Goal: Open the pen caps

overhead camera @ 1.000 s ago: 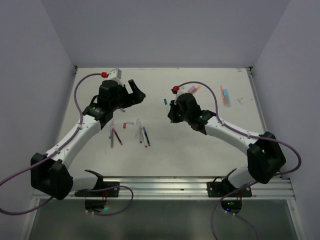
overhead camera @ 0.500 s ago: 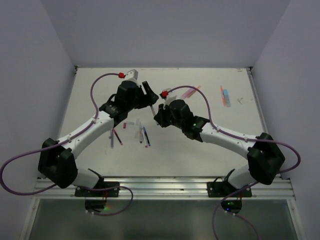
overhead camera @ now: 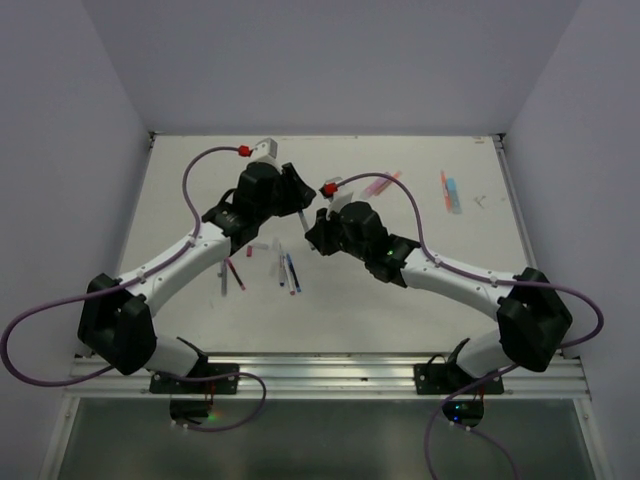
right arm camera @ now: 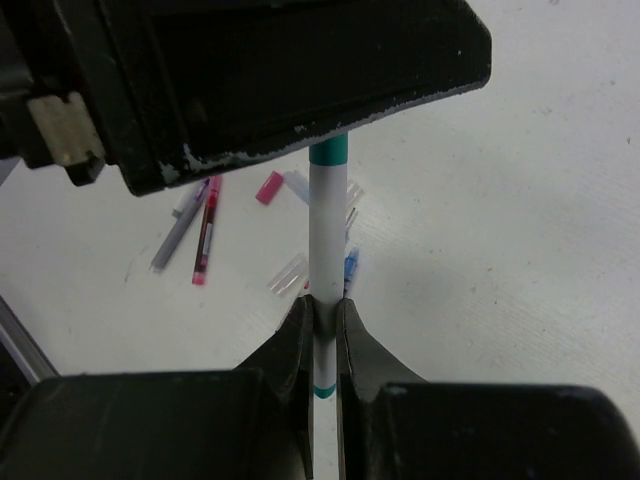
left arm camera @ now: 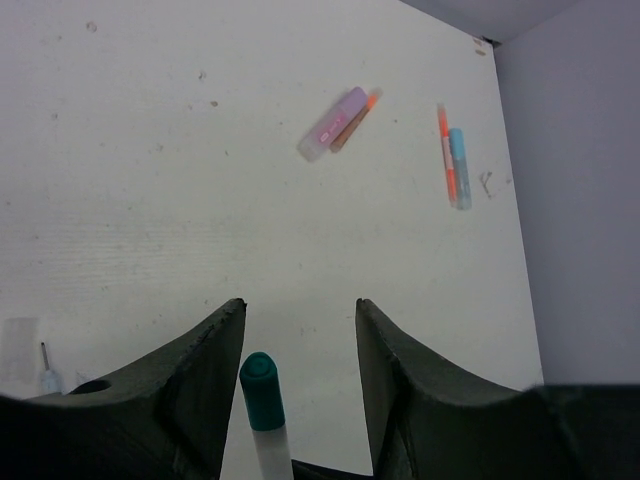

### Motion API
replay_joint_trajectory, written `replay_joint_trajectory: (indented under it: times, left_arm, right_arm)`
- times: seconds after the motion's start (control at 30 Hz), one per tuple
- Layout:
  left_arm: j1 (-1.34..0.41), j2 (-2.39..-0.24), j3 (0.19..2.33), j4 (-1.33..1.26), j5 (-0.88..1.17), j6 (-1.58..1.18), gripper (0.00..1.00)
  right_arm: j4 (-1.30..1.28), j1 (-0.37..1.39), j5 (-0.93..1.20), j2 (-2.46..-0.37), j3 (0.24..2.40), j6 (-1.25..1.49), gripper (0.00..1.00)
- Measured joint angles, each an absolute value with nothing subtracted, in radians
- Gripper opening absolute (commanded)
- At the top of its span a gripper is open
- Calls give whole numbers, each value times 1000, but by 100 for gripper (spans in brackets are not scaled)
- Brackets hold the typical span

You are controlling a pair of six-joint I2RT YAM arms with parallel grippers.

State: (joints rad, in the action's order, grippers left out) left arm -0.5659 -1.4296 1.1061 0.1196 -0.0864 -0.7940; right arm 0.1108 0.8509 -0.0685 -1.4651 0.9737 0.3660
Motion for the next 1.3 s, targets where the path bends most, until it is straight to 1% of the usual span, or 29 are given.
replay_joint_trajectory:
  times: [0.07,0.1,0.17,0.2,0.27,0.3,0.37,0.4,0.5,0.57,0.6,0.63,0.7,0.73,0.77,0.83,0.87,0.97,1.03,1.23,1.3]
  left_arm:
    - [-569,-1431,1102,119,-88,-796,49]
    - [-570,-1432,1101,120,-89,-797,45]
    - [-571,-1434,1099,120,-91,-802,42]
    - [-572,-1435,1098,120,-91,-802,38]
    - [-572,-1435,1098,119,-93,-803,34]
    - [-572,-1435,1098,118,-94,-804,29]
    - [-573,-1435,1098,118,-100,-805,23]
    - [-573,-1435,1098,119,-103,-805,17]
    - [-572,-1435,1098,120,-117,-801,12]
    - [-573,-1435,1097,120,-121,-801,10]
    - [-573,-1435,1094,120,-122,-801,4]
    - [-573,-1435,1090,119,-125,-801,1]
    - [-573,-1434,1083,118,-128,-801,0]
    - [-574,-1434,1079,117,-128,-801,0]
    - [-576,-1434,1074,113,-129,-801,0]
    - [-577,-1430,1063,104,-131,-801,0]
    - [-577,-1428,1058,97,-130,-801,0]
    - [-579,-1417,1041,79,-126,-797,0]
    - [-579,-1404,1024,50,-118,-792,0]
    - [-579,-1366,978,-12,-91,-773,0]
    - [-579,-1359,968,-22,-84,-767,0]
  right_arm:
    - [120,851,-68,-1463,974,366,0]
    - [124,851,-68,-1463,974,367,0]
    - [131,851,-68,-1462,974,369,0]
    - [133,851,-68,-1461,973,370,0]
    - [139,851,-68,-1460,973,374,0]
    - [142,851,-68,-1459,973,376,0]
    - [145,852,-68,-1459,973,378,0]
    - [146,852,-69,-1459,973,379,0]
    - [152,852,-70,-1459,971,381,0]
    - [164,852,-70,-1458,963,381,0]
    - [170,852,-70,-1457,958,382,0]
    - [173,852,-69,-1456,955,382,0]
    - [175,852,-67,-1456,949,382,0]
    - [175,853,-65,-1456,945,382,3]
    - [176,853,-62,-1456,942,382,12]
    - [177,852,-56,-1456,939,386,21]
    - [184,852,-52,-1456,934,389,27]
    - [192,852,-33,-1457,926,395,36]
    - [194,852,-26,-1458,926,399,39]
    - [200,852,3,-1473,926,402,40]
    - [203,852,10,-1481,926,402,37]
